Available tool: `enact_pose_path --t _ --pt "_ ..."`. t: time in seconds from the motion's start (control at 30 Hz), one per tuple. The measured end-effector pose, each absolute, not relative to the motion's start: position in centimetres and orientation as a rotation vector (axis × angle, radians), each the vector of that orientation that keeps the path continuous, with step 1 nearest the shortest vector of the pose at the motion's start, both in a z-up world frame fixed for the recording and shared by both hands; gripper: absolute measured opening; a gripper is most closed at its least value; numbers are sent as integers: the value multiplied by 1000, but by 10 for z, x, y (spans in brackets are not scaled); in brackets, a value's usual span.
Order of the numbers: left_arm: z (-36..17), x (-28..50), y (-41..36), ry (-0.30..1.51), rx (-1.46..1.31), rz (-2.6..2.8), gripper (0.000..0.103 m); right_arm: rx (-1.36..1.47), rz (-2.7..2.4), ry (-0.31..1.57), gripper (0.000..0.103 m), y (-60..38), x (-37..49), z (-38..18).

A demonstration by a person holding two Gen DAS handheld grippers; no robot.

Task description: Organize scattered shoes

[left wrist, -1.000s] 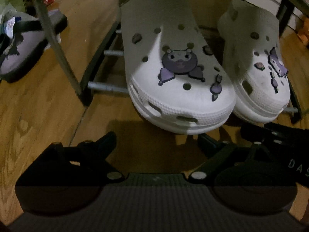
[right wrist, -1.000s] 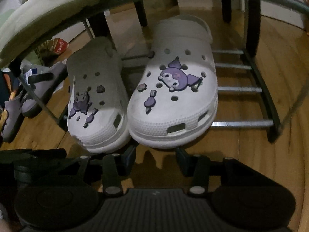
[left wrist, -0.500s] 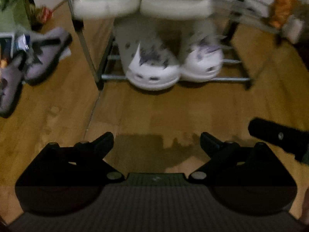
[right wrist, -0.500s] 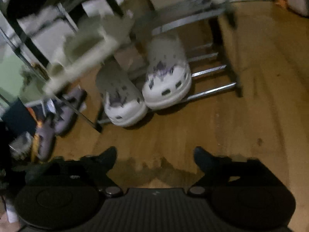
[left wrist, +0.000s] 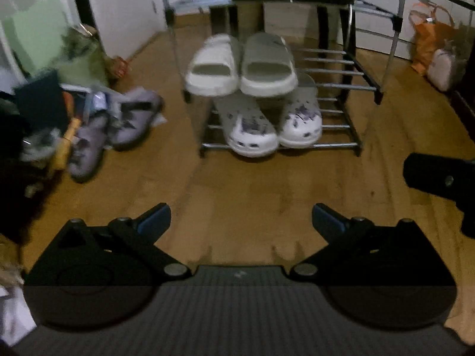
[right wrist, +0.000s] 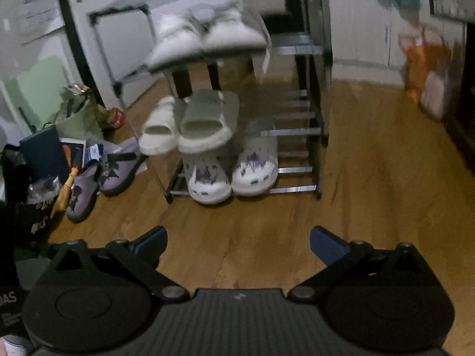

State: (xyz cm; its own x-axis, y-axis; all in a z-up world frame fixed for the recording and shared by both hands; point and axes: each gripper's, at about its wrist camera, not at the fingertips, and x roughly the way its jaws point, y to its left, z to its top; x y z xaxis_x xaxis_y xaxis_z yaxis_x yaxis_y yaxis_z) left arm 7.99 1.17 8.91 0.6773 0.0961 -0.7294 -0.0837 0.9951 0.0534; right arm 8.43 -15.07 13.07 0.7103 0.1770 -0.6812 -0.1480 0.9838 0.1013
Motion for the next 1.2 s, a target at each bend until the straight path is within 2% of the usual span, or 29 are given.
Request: enact_pose_path --t 0.27,0.57,1.2 --pt "126 38 7 800 16 105 103 -52 105 661 103 -141 31 175" --pt "141 27 -18 739 70 30 103 -129 15 530 103 -139 -1 205" --pt "143 22 -20 759 70 38 103 -148 30 616 103 -143 0 200"
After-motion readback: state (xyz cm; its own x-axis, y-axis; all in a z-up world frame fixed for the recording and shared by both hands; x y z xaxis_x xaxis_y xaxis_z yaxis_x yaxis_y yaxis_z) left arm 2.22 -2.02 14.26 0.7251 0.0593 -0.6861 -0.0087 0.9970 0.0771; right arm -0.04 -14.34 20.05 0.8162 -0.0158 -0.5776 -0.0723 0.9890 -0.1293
